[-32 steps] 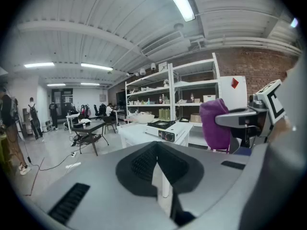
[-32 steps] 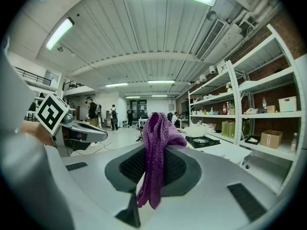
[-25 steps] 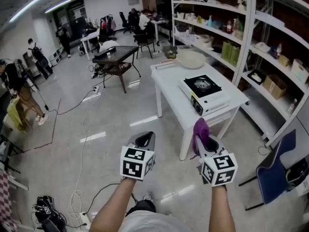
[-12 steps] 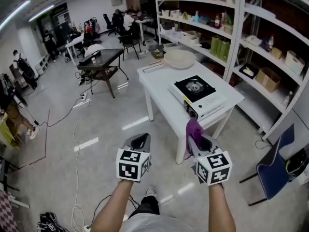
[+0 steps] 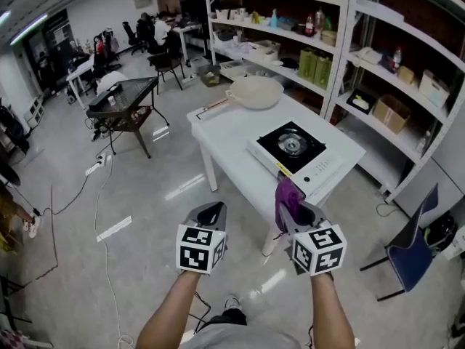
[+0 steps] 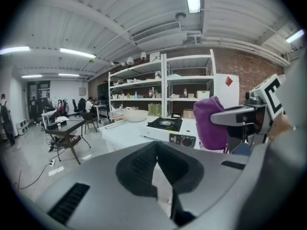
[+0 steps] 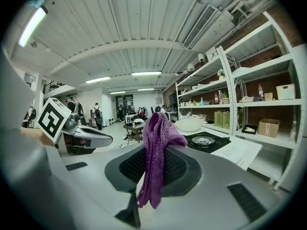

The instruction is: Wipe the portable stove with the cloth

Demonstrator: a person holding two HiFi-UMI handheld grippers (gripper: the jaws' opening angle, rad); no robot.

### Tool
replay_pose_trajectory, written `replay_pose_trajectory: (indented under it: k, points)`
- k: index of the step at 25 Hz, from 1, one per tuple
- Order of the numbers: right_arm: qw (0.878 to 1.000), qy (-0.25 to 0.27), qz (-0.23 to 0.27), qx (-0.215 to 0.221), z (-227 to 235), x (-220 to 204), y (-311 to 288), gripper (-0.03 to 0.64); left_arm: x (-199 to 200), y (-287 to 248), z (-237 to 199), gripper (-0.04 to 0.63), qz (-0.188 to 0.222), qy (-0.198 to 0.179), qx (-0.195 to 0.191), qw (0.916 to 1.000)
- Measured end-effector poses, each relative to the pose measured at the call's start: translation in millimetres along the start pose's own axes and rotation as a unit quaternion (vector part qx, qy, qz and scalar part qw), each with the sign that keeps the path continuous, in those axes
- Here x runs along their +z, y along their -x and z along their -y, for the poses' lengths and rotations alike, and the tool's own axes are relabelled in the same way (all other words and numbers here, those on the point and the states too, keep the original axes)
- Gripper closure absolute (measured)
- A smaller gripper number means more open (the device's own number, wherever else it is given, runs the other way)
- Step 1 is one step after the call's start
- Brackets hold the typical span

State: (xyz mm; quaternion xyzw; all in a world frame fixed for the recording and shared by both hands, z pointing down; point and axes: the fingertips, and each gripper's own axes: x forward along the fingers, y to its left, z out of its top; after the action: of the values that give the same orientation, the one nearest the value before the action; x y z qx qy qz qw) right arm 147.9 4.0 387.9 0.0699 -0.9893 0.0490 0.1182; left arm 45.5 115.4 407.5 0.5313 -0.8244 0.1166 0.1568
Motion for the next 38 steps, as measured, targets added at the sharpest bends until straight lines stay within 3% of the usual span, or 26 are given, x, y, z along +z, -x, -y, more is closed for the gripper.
replay_pose_trajectory:
  k: [8, 16, 23, 38]
  points:
    - [1.0, 0.001, -0.008, -0.027, 10, 20, -63, 0.554, 19, -47, -48, 0.592, 0.007, -0.016, -0.044, 0.9989]
    - [0.997, 0.052, -0.044, -0.025, 33, 27, -106, 0.554, 25, -76, -79, 0.592, 0.005, -0.03, -0.057, 0.9979]
    - [0.985, 0.142, -0.095, 0.027, 48, 38, -149, 0.554, 27, -105, -85, 0.592, -0.001, -0.032, -0.075, 0.9967]
    - [0.967, 0.188, -0.147, 0.083, 100, 47, -248, 0.554, 55, -217, -111, 0.592, -0.014, -0.045, -0.11, 0.9928]
